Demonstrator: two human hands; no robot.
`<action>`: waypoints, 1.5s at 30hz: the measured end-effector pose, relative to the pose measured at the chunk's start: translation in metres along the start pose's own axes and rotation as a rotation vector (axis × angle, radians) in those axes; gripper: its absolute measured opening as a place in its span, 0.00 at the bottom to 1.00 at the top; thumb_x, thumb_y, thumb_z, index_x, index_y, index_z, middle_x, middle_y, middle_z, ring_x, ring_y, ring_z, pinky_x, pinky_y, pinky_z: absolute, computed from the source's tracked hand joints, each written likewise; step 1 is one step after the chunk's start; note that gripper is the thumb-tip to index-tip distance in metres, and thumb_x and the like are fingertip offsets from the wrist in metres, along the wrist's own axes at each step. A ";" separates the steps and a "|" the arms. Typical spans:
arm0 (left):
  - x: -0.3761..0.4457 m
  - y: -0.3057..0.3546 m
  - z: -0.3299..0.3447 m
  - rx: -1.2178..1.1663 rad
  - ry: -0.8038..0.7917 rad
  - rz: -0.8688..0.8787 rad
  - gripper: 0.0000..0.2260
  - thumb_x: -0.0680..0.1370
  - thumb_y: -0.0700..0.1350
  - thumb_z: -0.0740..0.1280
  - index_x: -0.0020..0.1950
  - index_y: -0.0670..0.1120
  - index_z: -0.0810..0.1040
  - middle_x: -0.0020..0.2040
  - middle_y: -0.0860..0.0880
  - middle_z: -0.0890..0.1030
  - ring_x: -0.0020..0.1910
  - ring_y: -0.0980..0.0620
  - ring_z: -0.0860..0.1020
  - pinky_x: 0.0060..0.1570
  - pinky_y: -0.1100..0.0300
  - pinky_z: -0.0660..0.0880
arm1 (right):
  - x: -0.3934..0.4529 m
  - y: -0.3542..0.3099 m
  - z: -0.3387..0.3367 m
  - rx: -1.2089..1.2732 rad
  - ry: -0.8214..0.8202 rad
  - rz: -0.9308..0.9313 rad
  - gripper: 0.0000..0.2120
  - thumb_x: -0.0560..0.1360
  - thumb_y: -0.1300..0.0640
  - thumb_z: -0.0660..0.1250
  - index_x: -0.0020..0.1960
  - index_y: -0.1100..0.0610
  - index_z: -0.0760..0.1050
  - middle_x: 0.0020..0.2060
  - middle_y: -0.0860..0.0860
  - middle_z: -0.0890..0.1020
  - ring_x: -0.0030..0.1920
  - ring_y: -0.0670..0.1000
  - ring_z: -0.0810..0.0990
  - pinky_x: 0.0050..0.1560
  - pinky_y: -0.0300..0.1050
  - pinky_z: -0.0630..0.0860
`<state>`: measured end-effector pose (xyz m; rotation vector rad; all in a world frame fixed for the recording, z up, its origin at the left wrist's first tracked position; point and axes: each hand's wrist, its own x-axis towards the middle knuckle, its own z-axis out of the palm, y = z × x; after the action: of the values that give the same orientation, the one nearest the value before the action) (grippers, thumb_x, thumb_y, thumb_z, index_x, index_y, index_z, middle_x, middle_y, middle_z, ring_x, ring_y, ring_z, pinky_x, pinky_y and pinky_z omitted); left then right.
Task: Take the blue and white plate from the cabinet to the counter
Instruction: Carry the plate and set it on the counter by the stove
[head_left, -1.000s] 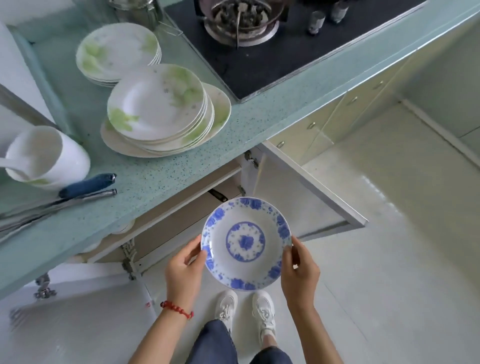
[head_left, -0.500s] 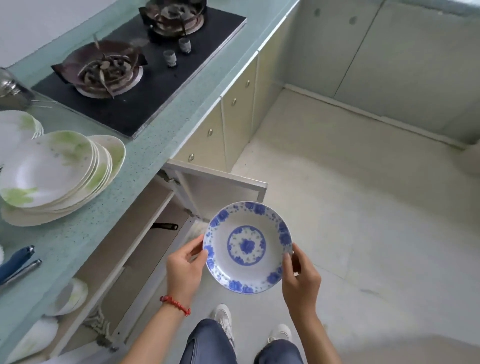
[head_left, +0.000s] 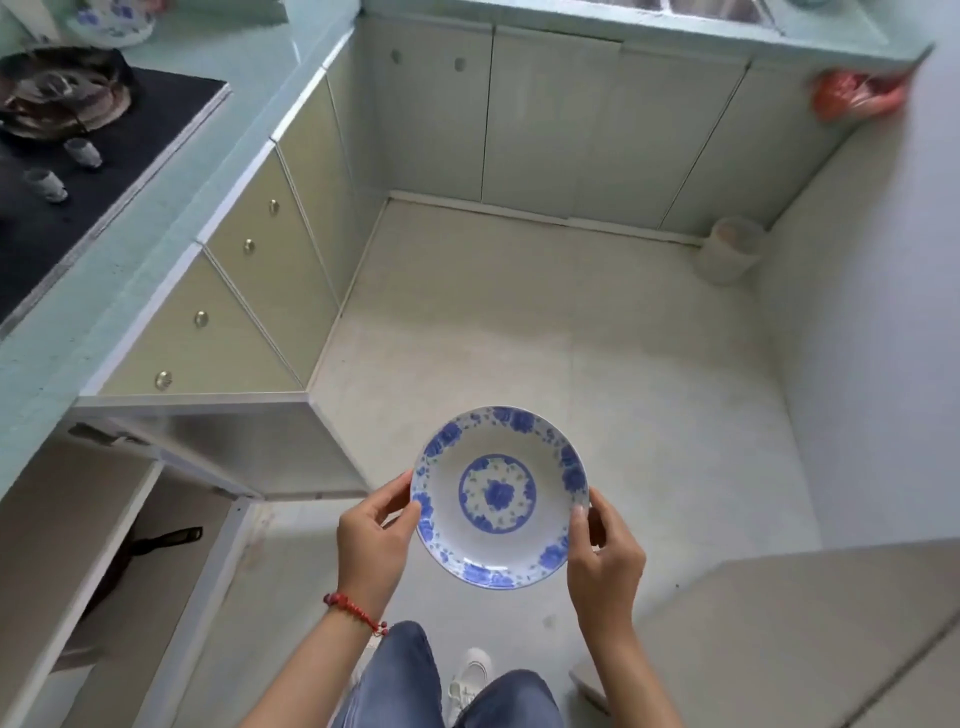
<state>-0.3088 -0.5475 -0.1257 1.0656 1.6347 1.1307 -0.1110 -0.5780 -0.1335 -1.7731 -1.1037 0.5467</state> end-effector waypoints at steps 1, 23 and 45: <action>0.002 0.003 0.009 -0.002 -0.008 -0.001 0.15 0.71 0.29 0.67 0.55 0.40 0.78 0.48 0.50 0.81 0.46 0.58 0.79 0.39 0.76 0.74 | 0.007 0.002 -0.004 0.000 0.011 0.005 0.10 0.74 0.66 0.63 0.54 0.60 0.77 0.38 0.52 0.81 0.35 0.44 0.78 0.34 0.24 0.70; 0.297 0.129 0.185 -0.025 -0.099 0.061 0.14 0.72 0.31 0.67 0.57 0.40 0.77 0.49 0.48 0.81 0.46 0.54 0.80 0.40 0.72 0.77 | 0.346 -0.020 0.058 0.008 0.120 -0.016 0.13 0.73 0.67 0.64 0.56 0.59 0.77 0.29 0.51 0.78 0.32 0.49 0.74 0.28 0.32 0.67; 0.576 0.235 0.404 -0.131 0.031 0.051 0.15 0.71 0.29 0.66 0.52 0.44 0.81 0.46 0.55 0.83 0.46 0.61 0.81 0.43 0.70 0.77 | 0.742 -0.020 0.111 0.065 0.005 -0.065 0.13 0.73 0.66 0.64 0.55 0.54 0.78 0.39 0.50 0.83 0.35 0.47 0.78 0.36 0.41 0.75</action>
<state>-0.0400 0.1430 -0.0903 1.0145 1.5427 1.2755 0.1638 0.1191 -0.0908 -1.6755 -1.1237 0.5325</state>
